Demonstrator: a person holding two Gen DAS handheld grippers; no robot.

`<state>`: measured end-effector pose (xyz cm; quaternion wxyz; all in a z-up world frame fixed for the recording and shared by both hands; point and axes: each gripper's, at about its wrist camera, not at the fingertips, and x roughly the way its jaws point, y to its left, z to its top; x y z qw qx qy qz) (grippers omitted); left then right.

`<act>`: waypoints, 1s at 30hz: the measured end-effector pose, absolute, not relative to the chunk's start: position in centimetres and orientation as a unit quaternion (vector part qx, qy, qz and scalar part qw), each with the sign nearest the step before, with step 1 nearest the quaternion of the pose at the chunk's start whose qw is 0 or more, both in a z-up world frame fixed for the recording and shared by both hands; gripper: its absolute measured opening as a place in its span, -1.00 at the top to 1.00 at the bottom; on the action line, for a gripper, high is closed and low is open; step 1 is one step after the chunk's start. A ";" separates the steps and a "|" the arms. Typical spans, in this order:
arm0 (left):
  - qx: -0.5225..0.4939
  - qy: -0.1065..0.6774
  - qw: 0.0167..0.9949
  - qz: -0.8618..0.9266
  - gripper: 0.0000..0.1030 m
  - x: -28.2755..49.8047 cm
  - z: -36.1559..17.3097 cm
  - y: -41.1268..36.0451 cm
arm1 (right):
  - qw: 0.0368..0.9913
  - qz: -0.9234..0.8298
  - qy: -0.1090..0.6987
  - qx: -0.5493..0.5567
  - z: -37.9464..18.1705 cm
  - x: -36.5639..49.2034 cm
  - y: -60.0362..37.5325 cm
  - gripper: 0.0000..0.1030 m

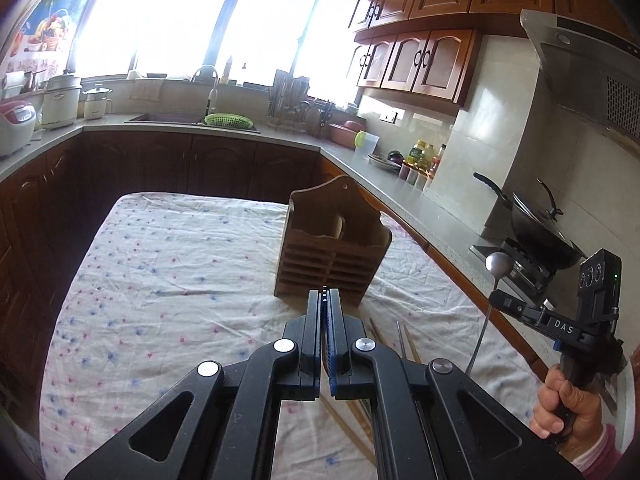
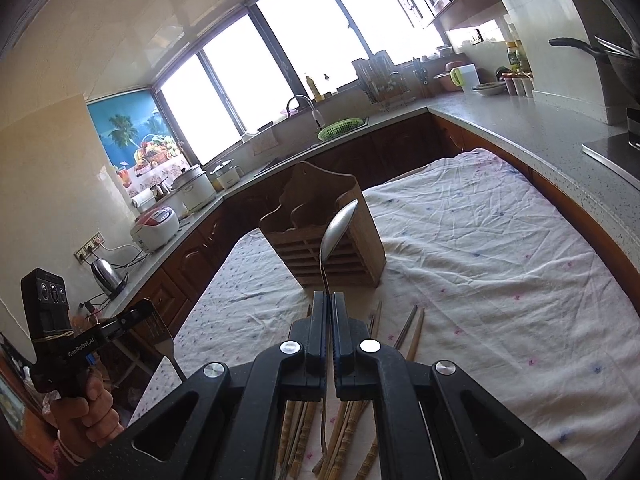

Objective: Organize utensils
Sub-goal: 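Lift the fork with the left gripper while the right gripper lifts the spoon toward the holder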

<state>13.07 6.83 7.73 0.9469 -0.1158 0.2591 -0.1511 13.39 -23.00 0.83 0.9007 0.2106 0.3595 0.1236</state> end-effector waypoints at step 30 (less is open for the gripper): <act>-0.024 0.177 0.984 -0.020 0.98 37.0 5.6 -3.2 | 0.966 0.085 0.223 0.103 -0.9 31.3 -17.6 0.96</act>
